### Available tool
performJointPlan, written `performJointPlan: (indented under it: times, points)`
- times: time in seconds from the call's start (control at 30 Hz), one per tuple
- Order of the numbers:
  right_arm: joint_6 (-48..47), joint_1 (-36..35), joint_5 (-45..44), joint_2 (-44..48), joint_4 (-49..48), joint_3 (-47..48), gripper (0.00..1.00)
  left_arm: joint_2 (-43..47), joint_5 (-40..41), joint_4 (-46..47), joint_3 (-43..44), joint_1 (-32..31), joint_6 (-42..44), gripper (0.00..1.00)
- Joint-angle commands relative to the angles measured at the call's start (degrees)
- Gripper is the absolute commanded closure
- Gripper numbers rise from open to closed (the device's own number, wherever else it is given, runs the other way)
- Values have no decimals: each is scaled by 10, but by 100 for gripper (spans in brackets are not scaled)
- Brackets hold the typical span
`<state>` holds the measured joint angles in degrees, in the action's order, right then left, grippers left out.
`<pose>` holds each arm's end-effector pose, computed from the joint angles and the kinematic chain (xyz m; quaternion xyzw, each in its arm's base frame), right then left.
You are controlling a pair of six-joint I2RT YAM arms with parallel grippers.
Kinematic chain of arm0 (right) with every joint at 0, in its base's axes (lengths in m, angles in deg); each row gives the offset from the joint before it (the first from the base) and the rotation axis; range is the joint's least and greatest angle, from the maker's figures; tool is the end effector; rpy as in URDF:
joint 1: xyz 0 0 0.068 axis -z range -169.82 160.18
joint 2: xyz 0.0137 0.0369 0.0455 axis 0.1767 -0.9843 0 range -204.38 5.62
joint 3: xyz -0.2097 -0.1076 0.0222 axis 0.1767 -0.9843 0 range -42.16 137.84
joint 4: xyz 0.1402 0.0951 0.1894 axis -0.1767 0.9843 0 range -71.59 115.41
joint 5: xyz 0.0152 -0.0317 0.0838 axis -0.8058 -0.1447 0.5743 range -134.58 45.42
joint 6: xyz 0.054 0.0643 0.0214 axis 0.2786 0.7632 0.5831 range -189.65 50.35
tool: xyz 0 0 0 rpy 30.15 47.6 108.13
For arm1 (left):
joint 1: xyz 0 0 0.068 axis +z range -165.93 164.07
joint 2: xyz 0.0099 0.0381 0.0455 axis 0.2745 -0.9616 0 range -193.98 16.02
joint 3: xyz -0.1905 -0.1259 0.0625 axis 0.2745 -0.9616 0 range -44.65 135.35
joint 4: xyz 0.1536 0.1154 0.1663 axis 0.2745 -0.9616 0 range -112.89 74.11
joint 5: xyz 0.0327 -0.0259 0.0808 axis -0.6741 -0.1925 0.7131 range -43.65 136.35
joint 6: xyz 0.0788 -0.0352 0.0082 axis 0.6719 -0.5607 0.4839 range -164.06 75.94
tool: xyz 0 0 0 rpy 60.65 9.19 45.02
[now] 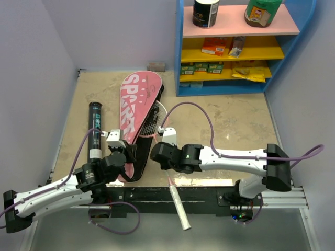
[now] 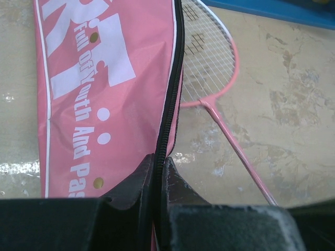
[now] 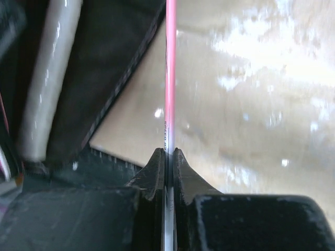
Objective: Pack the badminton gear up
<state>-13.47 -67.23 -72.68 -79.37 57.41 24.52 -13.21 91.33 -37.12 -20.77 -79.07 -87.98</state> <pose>0.1051 0.3050 0.2025 -0.1043 0.9276 0.1591 0.3217 0.1291 -0.1349 0.2044 -0.0670 0.8085 -0.1971 0.5504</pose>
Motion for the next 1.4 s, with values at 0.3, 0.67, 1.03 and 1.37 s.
performJointPlan:
  times: [0.3, 0.67, 1.03, 1.37]
  points:
    - [-211, 137, -35, -236, -330, 107, 100, -26, -78, 127, -65, -2, -20, 100]
    - [-224, 237, -17, -373, -409, 236, 100, -21, -114, 139, -92, -4, -51, 100]
    - [-248, 248, 71, -307, -417, 154, 55, -34, -106, 150, -82, -5, -43, 100]
    - [-253, 248, 119, -42, -308, -86, 45, -39, -81, 128, -60, -5, -33, 100]
